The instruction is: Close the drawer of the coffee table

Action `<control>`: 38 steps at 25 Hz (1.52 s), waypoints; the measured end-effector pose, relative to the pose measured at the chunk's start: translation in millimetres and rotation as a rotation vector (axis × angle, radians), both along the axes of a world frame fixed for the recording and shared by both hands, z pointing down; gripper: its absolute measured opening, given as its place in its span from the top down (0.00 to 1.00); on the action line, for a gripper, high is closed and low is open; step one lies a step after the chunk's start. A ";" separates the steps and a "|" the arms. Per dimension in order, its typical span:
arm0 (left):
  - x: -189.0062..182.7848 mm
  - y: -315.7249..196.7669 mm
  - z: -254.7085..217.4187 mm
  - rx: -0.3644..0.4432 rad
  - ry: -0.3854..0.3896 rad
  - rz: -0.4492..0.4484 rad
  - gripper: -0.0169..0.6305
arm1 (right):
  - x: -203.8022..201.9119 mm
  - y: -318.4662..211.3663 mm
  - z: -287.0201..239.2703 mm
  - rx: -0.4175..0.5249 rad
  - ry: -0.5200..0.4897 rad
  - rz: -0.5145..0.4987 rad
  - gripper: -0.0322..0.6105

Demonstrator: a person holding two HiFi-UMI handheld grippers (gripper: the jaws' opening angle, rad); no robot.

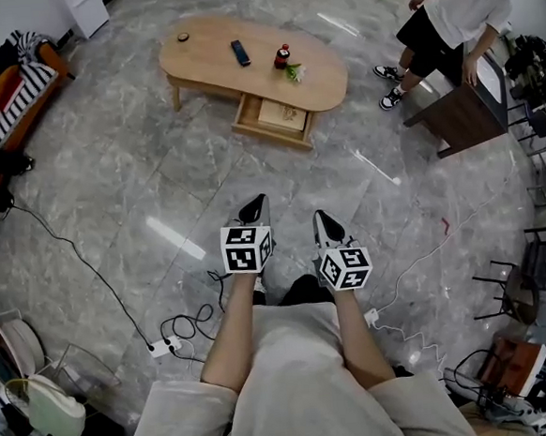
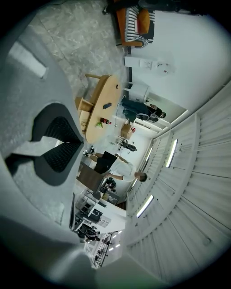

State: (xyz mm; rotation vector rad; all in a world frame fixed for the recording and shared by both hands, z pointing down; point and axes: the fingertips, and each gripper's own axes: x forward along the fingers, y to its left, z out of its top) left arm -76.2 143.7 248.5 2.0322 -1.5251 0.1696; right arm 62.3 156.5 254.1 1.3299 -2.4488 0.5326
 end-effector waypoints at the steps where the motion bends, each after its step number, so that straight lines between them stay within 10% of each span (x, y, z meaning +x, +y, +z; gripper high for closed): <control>1: -2.4 -2.8 -2.7 0.008 -0.003 0.004 0.96 | -4.5 -2.6 0.0 0.006 0.012 -0.005 0.93; 21: -53.7 -53.3 6.5 -0.016 -0.097 -0.023 0.96 | -44.8 -105.9 16.6 -0.007 -0.032 0.074 0.92; 38: -21.9 -244.6 132.0 -0.205 -0.142 0.125 0.96 | 1.8 -288.0 136.9 -0.147 0.025 0.052 0.92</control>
